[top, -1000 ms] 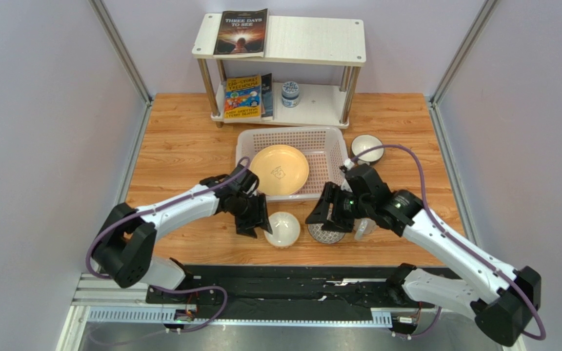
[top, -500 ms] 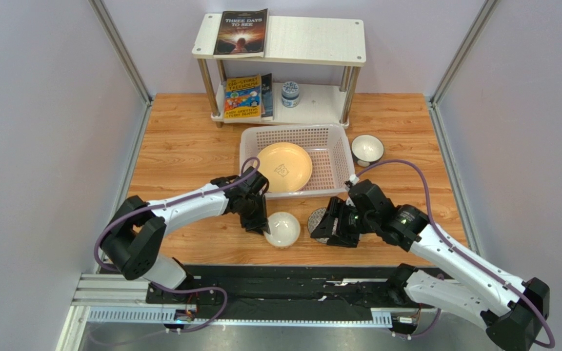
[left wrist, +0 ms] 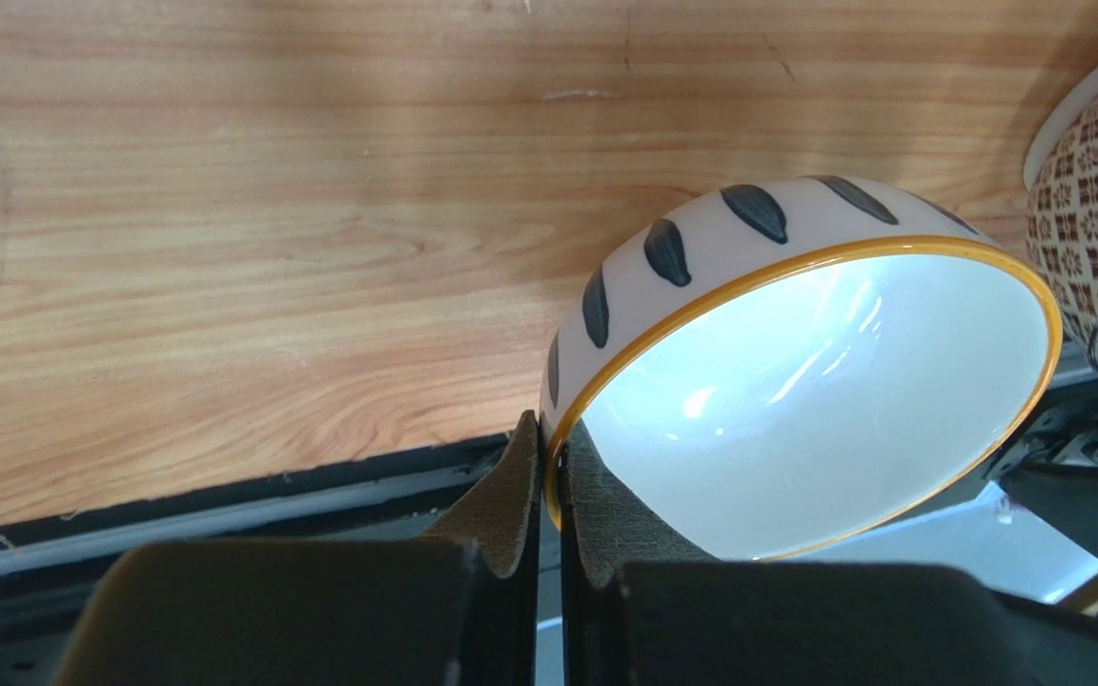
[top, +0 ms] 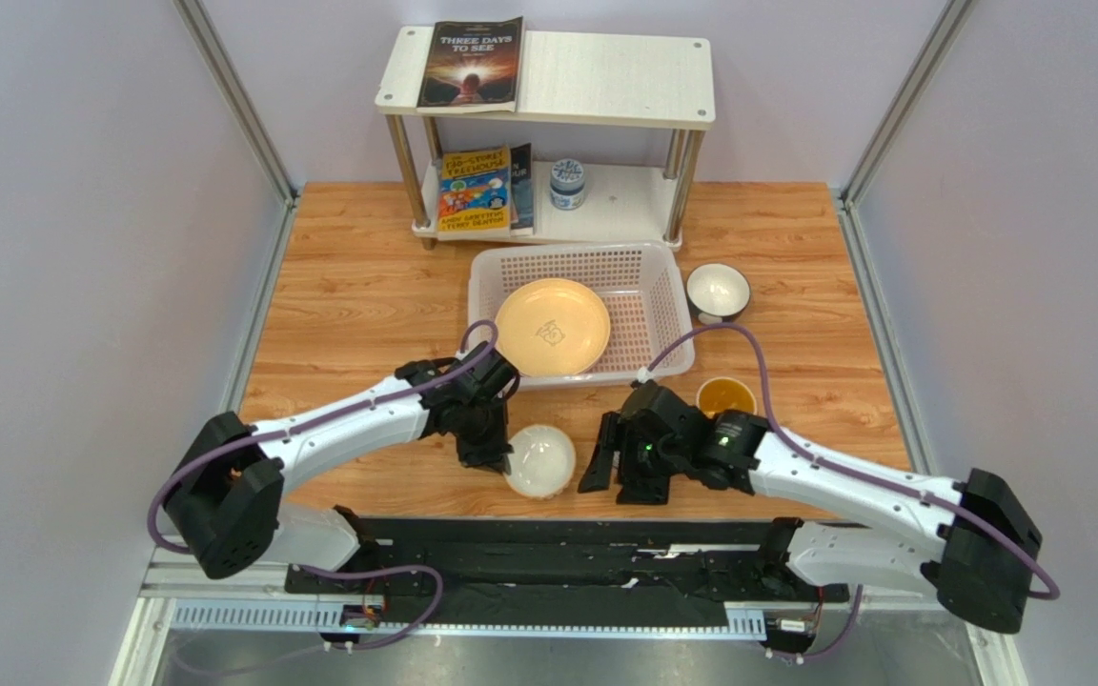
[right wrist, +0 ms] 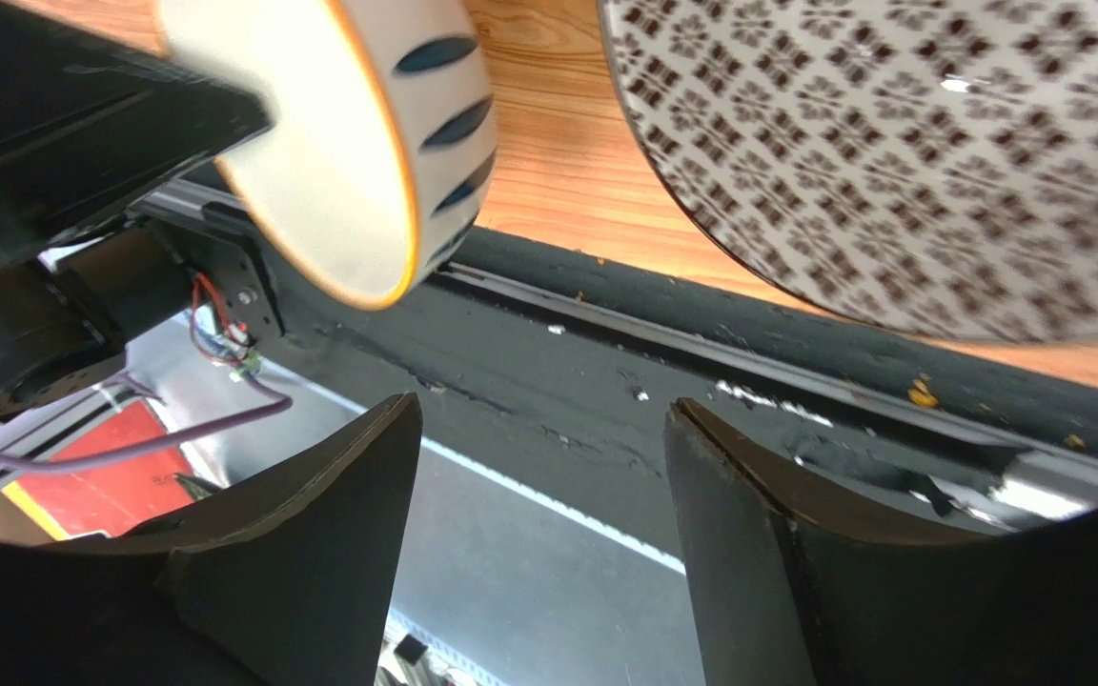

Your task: Place the mixed dishes into the plastic bin

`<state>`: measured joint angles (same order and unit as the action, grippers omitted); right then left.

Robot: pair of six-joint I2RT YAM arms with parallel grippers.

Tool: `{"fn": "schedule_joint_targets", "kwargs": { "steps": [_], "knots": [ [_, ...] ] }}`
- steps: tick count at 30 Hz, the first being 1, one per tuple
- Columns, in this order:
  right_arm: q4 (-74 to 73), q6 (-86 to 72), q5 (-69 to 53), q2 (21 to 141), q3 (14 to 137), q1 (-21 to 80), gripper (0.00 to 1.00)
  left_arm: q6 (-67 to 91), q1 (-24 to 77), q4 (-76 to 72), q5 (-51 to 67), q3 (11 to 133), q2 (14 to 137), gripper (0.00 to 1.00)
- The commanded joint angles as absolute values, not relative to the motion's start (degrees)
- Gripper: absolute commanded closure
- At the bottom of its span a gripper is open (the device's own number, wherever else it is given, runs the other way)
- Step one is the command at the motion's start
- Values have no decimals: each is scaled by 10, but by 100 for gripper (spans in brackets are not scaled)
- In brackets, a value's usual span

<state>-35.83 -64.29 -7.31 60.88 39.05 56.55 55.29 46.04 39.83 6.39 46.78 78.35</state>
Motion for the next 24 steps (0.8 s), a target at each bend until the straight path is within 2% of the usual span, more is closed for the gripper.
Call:
{"fn": "schedule_joint_targets", "kwargs": {
  "steps": [1, 8, 15, 19, 24],
  "knots": [
    [-288, -679, -20, 687, 409, 611, 32, 544, 461, 418, 74, 467, 748, 100],
    [-265, -700, -13, 801, 482, 662, 33, 538, 461, 427, 88, 454, 782, 100],
    [-265, -722, -20, 827, 525, 685, 34, 538, 461, 424, 94, 437, 787, 100],
    [-321, -709, -11, 877, 562, 684, 35, 538, 461, 428, 96, 435, 780, 100],
    [-313, -723, -4, 904, 558, 682, 36, 534, 461, 448, 90, 438, 768, 100]
  ]
}}
